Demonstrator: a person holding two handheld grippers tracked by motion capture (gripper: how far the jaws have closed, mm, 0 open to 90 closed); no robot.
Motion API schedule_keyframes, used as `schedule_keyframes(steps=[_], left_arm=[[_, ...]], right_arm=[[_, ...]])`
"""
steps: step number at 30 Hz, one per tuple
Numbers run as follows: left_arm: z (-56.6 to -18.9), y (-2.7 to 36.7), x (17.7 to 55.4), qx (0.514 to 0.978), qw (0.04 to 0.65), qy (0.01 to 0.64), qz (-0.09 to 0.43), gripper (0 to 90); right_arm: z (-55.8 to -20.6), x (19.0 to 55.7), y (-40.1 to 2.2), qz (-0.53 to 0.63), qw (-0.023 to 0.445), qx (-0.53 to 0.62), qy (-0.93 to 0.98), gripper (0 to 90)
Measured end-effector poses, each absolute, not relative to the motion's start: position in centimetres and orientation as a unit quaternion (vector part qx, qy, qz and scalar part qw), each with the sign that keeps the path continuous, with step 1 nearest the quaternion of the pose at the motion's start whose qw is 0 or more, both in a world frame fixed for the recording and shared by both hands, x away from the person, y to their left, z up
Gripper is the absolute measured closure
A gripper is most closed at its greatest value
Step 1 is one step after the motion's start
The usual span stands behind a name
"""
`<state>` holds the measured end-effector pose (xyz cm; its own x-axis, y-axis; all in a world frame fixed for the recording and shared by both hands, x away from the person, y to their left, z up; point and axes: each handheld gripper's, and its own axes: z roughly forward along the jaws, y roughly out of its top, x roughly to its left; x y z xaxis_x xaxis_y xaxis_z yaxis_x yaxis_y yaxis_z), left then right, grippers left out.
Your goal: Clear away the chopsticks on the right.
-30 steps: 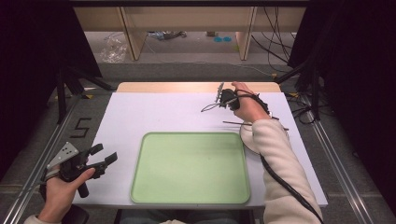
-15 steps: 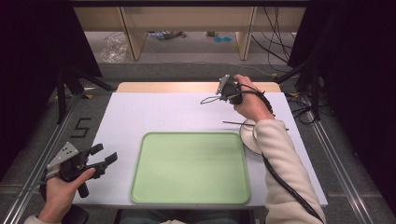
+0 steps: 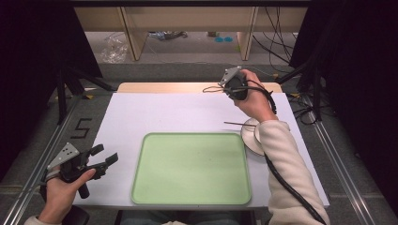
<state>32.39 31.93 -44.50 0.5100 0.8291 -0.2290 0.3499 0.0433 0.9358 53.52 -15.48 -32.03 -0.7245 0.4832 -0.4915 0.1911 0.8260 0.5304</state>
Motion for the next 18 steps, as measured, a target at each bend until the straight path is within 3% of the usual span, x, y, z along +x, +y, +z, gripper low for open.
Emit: schedule_keyframes(steps=[18], left_arm=[[-44.5,31.9,32.4,0.659,0.567,0.448,0.211,22.3]], right_arm=[[-29.2,52.9,-16.2,0.332,0.264,0.334,0.842,87.6]])
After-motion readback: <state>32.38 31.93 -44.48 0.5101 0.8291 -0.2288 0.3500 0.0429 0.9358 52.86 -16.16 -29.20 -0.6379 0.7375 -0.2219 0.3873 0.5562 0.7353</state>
